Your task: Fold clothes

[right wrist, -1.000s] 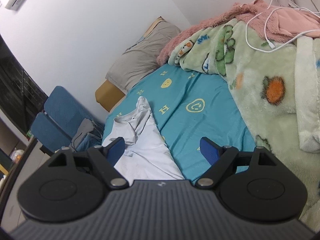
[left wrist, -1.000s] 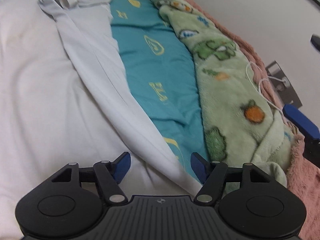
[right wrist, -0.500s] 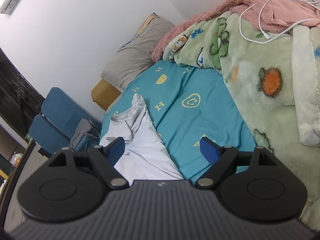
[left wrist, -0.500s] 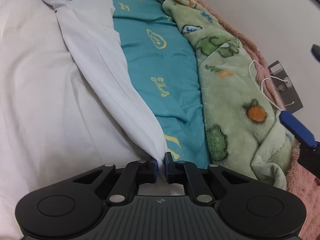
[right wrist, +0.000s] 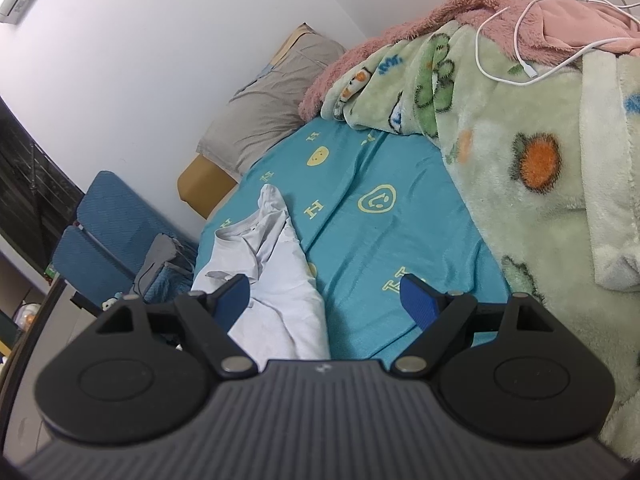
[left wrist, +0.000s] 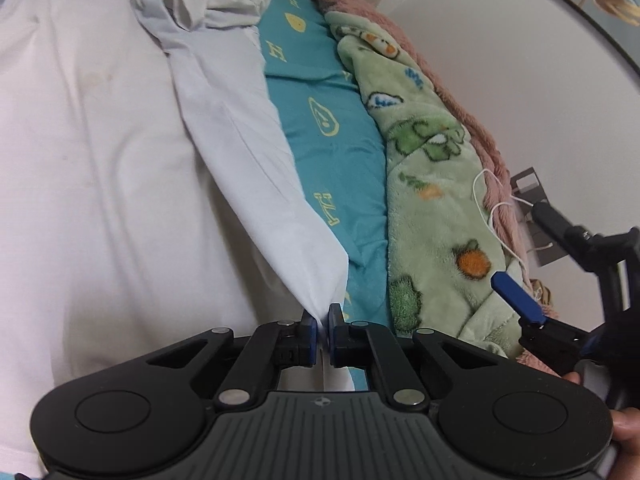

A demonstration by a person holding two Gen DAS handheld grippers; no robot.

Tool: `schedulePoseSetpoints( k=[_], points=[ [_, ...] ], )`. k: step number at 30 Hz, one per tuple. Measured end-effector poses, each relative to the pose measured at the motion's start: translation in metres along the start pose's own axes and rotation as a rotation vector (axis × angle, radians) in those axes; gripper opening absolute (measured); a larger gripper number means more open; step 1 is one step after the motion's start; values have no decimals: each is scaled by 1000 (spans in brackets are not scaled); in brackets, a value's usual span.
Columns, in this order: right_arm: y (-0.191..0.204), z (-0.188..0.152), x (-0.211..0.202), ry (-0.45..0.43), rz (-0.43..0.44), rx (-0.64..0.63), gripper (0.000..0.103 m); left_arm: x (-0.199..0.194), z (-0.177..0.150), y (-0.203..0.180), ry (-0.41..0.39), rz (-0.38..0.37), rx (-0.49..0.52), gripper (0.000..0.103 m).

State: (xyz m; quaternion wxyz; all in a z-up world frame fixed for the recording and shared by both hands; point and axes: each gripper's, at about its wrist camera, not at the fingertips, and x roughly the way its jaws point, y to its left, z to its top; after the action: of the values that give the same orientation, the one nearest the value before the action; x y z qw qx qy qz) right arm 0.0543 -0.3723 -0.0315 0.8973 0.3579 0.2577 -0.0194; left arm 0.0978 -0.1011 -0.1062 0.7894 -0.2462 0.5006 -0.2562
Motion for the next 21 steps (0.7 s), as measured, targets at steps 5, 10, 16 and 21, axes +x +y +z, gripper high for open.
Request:
schedulePoseSetpoints(
  k=[5, 10, 16, 21],
  points=[
    [-1, 0, 1, 8, -3, 3, 84, -32, 4, 23, -10, 18, -31, 5],
    [-2, 0, 2, 17, -8, 4, 84, -50, 6, 48, -23, 87, -36, 5],
    [3, -5, 10, 59, -17, -22, 84, -46, 5, 76, 10, 91, -99, 7],
    [10, -11, 17, 85, -30, -52, 84, -37, -1, 90, 75, 85, -140, 27]
  ],
)
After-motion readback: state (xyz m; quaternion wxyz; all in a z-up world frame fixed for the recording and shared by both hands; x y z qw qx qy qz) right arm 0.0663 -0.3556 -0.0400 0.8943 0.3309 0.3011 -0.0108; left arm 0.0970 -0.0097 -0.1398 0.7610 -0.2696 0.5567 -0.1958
